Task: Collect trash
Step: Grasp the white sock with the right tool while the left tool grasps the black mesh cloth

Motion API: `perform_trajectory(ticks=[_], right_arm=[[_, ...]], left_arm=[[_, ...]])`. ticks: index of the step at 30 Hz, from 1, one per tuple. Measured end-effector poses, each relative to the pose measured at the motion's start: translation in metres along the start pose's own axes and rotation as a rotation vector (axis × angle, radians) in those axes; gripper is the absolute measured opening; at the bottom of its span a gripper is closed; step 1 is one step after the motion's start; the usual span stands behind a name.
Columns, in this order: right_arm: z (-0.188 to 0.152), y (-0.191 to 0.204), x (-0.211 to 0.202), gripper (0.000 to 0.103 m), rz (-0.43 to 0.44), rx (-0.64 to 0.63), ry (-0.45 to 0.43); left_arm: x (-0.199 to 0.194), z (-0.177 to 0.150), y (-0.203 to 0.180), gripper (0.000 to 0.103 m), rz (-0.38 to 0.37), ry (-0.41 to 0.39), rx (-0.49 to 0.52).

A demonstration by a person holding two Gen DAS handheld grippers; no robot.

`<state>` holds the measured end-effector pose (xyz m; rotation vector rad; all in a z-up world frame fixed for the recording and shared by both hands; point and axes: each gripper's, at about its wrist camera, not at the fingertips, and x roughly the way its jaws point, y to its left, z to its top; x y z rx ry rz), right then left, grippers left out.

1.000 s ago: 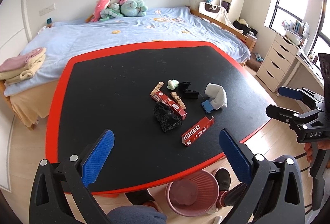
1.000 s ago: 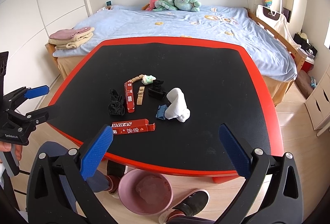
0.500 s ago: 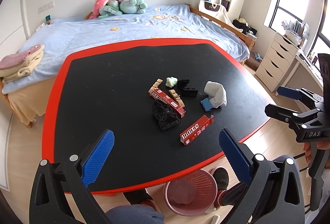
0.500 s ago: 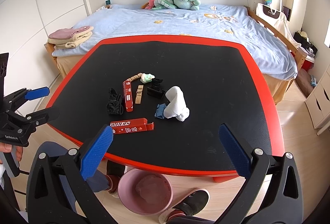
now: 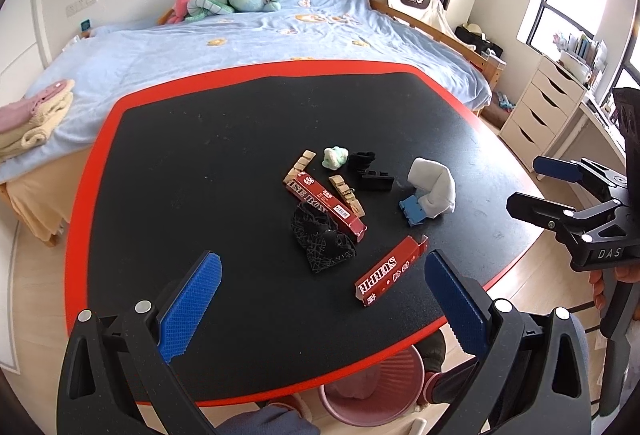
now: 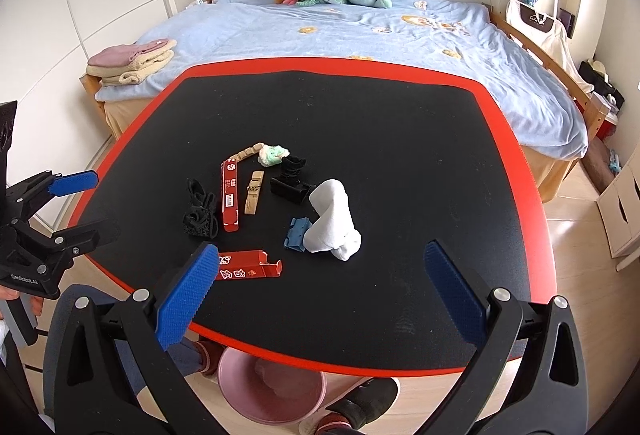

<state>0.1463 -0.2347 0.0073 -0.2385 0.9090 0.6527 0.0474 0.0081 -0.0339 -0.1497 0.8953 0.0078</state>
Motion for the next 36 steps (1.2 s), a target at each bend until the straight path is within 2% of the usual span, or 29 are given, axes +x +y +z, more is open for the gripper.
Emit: perform_trajectory(ticks=[7,13,14,15,16,17,19,21,22,24,26,30,36], right_arm=[[0.018,-0.008,0.037,0.100,0.016,-0.019,0.052],[0.021,-0.014,0.068,0.100,0.041,-0.016,0.092],[0.020,-0.014,0.072,0.099,0.047,-0.014,0.099],[0.020,-0.015,0.077,0.095,0.051,-0.011,0.104],[0.020,-0.016,0.081,0.090,0.055,-0.008,0.109],[0.019,-0.016,0.086,0.080,0.056,-0.006,0.119],[0.018,-0.018,0.093,0.075,0.059,-0.001,0.130],[0.017,-0.019,0.098,0.063,0.066,0.002,0.139],[0.017,-0.019,0.100,0.059,0.063,0.000,0.143],[0.016,-0.020,0.104,0.040,0.060,0.000,0.149],[0.016,-0.021,0.105,0.031,0.064,0.000,0.147],[0.017,-0.021,0.103,0.026,0.064,-0.003,0.134],[0.018,-0.020,0.091,0.023,0.058,0.005,0.099]], left_arm=[[0.035,0.008,0.009,0.098,-0.022,0.081,-0.033],[0.063,0.010,0.015,0.097,-0.029,0.128,-0.056],[0.066,0.010,0.015,0.094,-0.032,0.136,-0.056],[0.071,0.009,0.016,0.086,-0.033,0.145,-0.056],[0.075,0.009,0.016,0.082,-0.035,0.155,-0.058],[0.078,0.008,0.017,0.079,-0.036,0.163,-0.061],[0.083,0.006,0.018,0.073,-0.041,0.173,-0.065],[0.088,0.005,0.019,0.060,-0.046,0.182,-0.066],[0.089,0.004,0.020,0.057,-0.057,0.186,-0.066],[0.091,0.004,0.021,0.048,-0.077,0.184,-0.065],[0.091,0.006,0.021,0.044,-0.083,0.179,-0.057],[0.088,0.006,0.023,0.039,-0.092,0.169,-0.060],[0.073,0.007,0.026,0.034,-0.076,0.142,-0.059]])
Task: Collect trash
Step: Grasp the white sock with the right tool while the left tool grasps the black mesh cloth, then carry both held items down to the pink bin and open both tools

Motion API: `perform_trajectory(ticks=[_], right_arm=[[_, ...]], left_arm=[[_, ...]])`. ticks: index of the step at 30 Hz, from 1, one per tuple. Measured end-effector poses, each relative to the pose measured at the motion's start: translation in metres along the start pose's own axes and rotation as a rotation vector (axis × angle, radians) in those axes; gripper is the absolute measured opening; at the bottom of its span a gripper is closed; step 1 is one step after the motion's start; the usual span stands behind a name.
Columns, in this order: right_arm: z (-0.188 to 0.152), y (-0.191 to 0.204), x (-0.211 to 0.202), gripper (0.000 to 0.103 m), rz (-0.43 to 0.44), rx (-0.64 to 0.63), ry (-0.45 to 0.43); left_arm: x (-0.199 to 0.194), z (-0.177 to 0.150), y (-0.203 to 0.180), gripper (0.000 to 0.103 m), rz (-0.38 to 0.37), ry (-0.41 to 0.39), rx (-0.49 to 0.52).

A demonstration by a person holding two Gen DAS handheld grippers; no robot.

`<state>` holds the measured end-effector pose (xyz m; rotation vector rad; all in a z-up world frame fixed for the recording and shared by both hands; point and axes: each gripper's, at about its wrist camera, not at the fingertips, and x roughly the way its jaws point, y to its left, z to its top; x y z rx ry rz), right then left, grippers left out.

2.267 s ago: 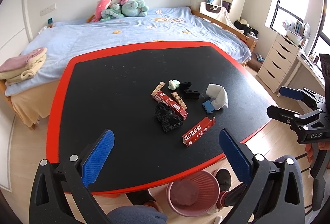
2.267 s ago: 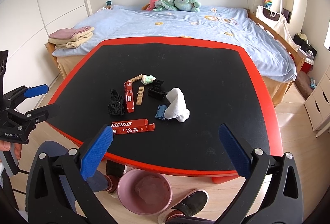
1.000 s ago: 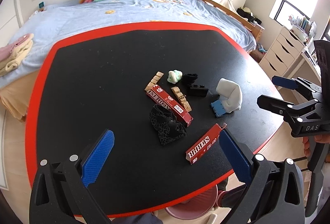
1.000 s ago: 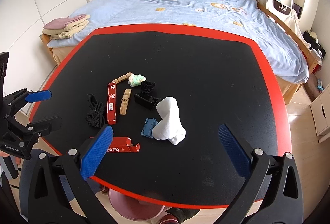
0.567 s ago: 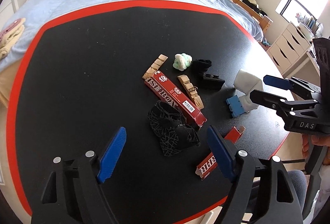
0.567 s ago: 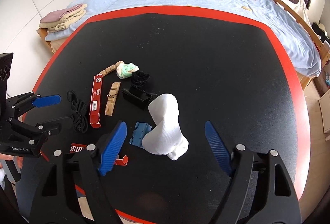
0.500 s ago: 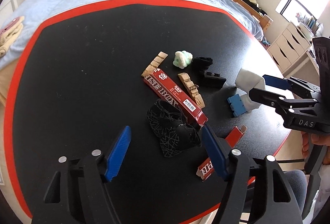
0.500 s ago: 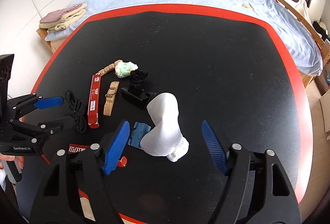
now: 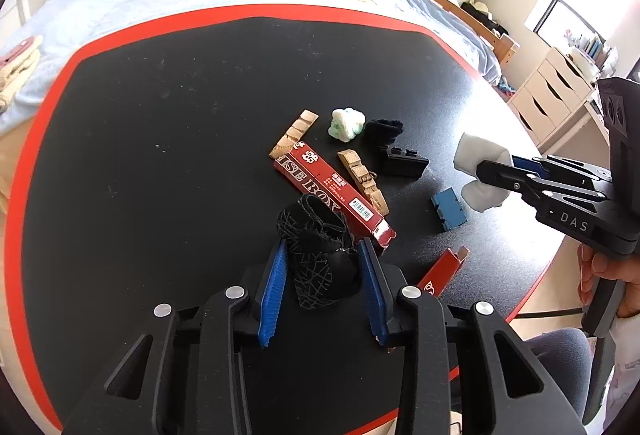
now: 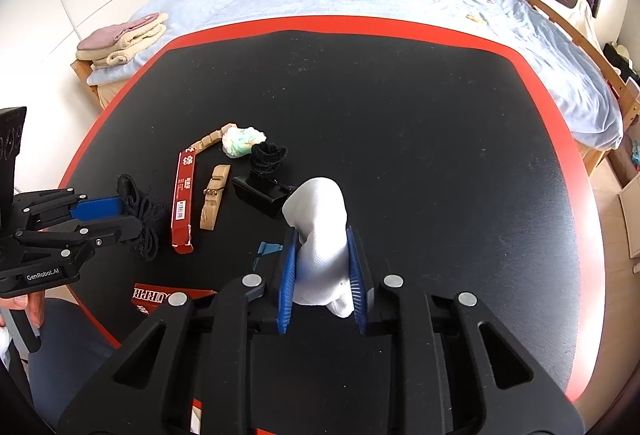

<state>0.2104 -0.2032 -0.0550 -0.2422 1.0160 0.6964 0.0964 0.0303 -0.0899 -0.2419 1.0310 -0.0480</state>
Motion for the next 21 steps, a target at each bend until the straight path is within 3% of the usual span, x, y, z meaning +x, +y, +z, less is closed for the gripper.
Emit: perform_trajectory(ticks=[4,6,21], right_arm=[[-0.001,0.003,-0.016,0.023,0.001,0.004,-0.025],[-0.003,0.005,-0.025,0.023,0.002,0.003,-0.039],[-0.030,0.025,-0.090,0.023,0.028,0.006,-0.103]], left_arm=[[-0.016,-0.002,-0.003,0.030,0.004,-0.024,0.017],[-0.025,-0.003,-0.008,0.018,0.006,-0.037,0.030],[-0.071,-0.015,-0.036,0.012,-0.027,-0.093,0.081]])
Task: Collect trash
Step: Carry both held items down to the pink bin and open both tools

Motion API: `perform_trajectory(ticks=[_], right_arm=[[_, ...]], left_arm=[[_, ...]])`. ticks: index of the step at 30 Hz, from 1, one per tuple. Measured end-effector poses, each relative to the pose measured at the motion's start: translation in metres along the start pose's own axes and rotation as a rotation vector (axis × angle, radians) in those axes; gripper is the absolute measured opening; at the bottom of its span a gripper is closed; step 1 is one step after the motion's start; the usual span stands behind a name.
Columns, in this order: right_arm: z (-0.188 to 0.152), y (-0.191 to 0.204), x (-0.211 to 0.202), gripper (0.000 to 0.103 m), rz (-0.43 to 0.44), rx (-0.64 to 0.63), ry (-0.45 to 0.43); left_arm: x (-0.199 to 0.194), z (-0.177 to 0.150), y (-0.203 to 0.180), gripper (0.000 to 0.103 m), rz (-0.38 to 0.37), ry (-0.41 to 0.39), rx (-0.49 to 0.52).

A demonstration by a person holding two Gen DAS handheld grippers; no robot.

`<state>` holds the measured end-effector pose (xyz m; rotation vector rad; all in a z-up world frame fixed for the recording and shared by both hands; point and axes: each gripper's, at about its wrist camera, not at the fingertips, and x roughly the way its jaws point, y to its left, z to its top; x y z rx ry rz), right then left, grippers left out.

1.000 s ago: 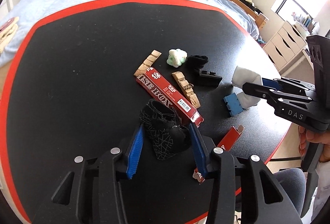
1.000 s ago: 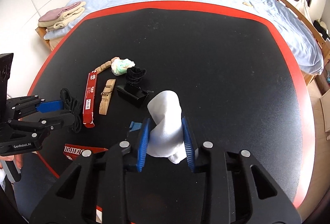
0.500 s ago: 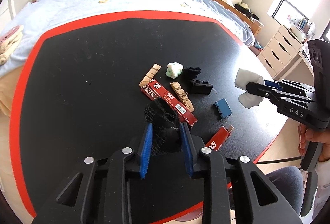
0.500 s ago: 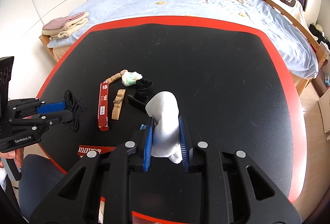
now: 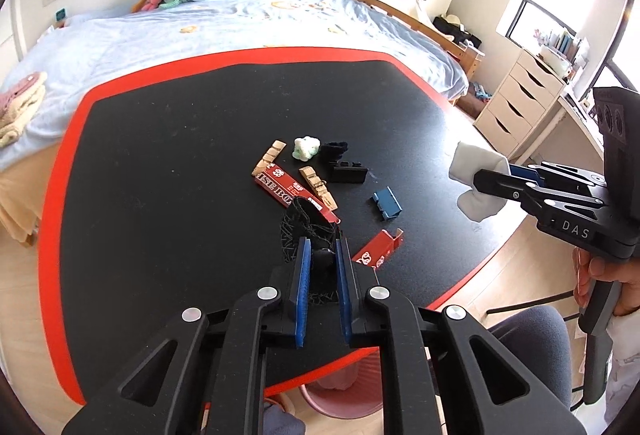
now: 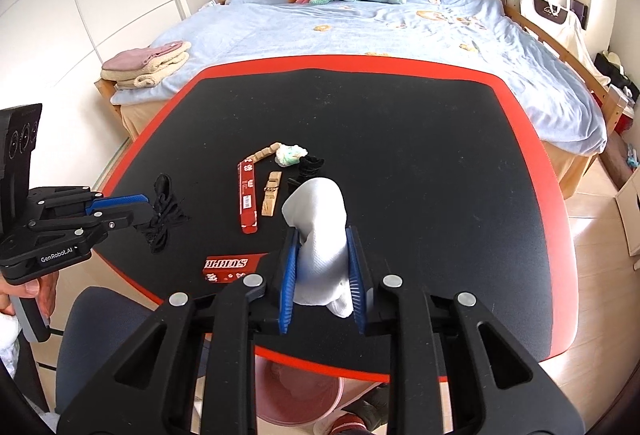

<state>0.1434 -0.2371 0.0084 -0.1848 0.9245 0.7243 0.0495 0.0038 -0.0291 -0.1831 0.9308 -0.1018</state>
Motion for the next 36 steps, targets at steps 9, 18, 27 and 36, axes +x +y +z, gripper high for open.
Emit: perform_trajectory(ticks=[9,18,27,36], right_arm=[[-0.048,0.026,-0.038,0.023,0.045,-0.017,0.006],[-0.097,0.044,-0.056,0.023,0.067,-0.023,0.045],[-0.121,0.050,-0.057,0.023,0.086,-0.011,0.074],[-0.126,0.051,-0.057,0.048,0.110,-0.005,0.085]], left_arm=[[-0.024,-0.034,-0.030,0.012,-0.034,0.009,0.073],[-0.027,-0.068,-0.055,0.013,-0.090,0.047,0.129],[-0.026,-0.092,-0.068,0.013,-0.116,0.078,0.150],[-0.026,-0.098,-0.073,0.027,-0.124,0.089,0.171]])
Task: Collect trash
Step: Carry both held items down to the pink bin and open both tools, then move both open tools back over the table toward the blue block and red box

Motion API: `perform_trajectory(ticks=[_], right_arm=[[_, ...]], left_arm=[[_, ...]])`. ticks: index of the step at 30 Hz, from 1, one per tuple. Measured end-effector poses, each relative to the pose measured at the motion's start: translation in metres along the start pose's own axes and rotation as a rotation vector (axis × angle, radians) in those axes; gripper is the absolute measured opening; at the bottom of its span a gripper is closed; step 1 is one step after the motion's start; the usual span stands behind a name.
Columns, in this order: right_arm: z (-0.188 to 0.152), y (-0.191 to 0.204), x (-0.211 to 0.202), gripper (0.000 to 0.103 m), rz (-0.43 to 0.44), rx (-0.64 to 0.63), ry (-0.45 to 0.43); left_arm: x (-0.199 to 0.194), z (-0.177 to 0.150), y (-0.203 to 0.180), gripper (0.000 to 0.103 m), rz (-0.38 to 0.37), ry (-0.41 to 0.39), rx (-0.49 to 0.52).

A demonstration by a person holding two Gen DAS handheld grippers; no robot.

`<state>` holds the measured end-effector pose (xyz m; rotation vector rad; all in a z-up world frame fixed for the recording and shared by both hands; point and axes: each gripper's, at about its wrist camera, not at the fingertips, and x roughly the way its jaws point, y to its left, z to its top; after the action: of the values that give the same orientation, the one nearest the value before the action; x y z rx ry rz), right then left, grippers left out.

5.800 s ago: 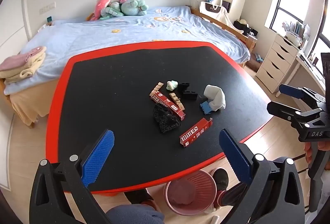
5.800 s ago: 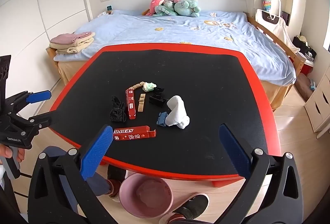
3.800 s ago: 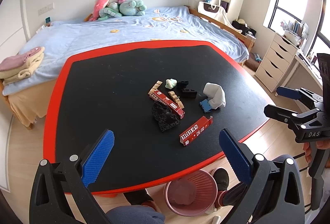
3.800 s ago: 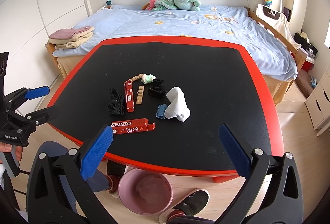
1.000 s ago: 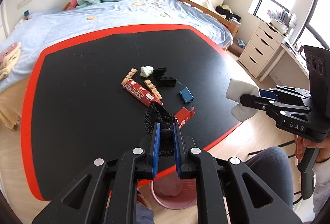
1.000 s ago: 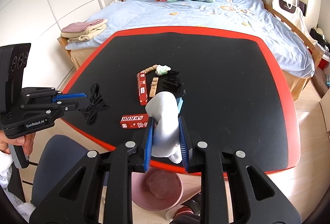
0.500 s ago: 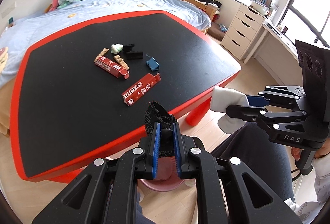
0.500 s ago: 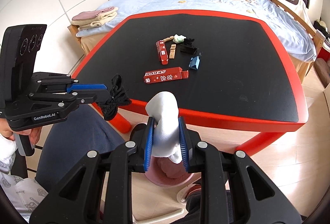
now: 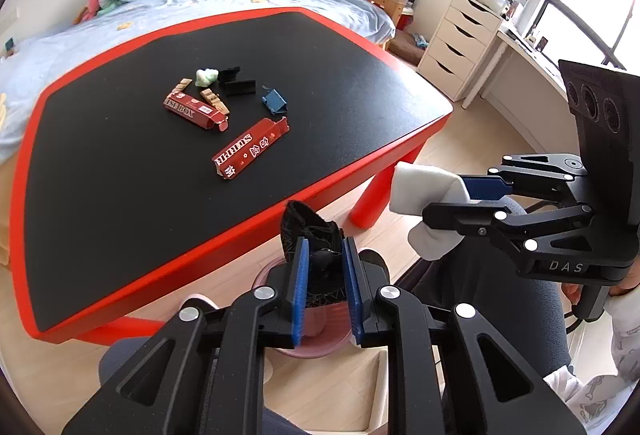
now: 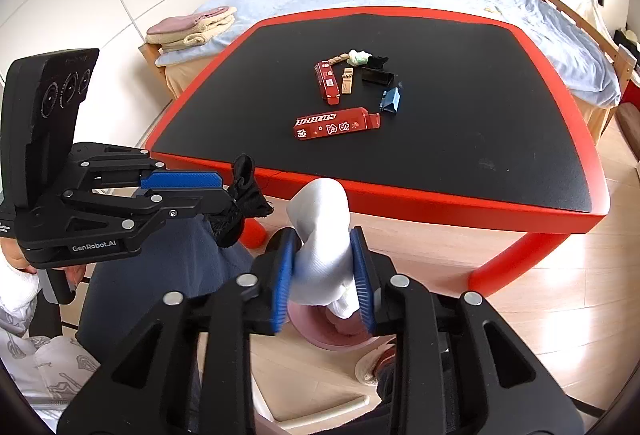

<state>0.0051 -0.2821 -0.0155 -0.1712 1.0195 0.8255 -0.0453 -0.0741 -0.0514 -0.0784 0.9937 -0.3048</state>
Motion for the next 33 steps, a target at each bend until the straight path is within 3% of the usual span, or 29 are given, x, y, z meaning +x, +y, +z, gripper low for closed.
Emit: perform_trajectory(ticks=[1,2,3,4,8,16,27,33], right_arm=[[0.000,-0.001,0.000,0.059,-0.003,0.003,-0.002],[-0.001,-0.002,0.000,0.077,-0.005,0.009,-0.007],[-0.002,-0.003,-0.001,0.085,-0.009,0.015,-0.011],[-0.002,-0.004,-0.001,0.087,-0.014,0.021,-0.012],[-0.003,-0.007,0.002,0.096,-0.030,0.039,0.005],[-0.004,-0.013,0.006,0.097,-0.048,0.053,0.013],[0.003,-0.013,0.009,0.098,-0.039,0.043,0.013],[0.023,-0.015,0.006,0.098,-0.052,0.023,-0.012]], left_arm=[[0.001,0.000,0.001,0.035,0.005,0.004,0.001],[0.001,0.000,0.003,0.063,0.010,-0.001,-0.005],[0.000,-0.001,0.004,0.087,0.010,-0.013,-0.014],[-0.003,-0.001,0.005,0.090,0.007,-0.033,-0.026],[-0.001,-0.001,0.009,0.095,0.043,-0.027,-0.044],[0.000,-0.002,0.022,0.095,0.114,-0.022,-0.113],[-0.008,0.001,0.039,0.095,0.103,-0.051,-0.162],[-0.013,0.017,0.048,0.095,0.140,-0.074,-0.170]])
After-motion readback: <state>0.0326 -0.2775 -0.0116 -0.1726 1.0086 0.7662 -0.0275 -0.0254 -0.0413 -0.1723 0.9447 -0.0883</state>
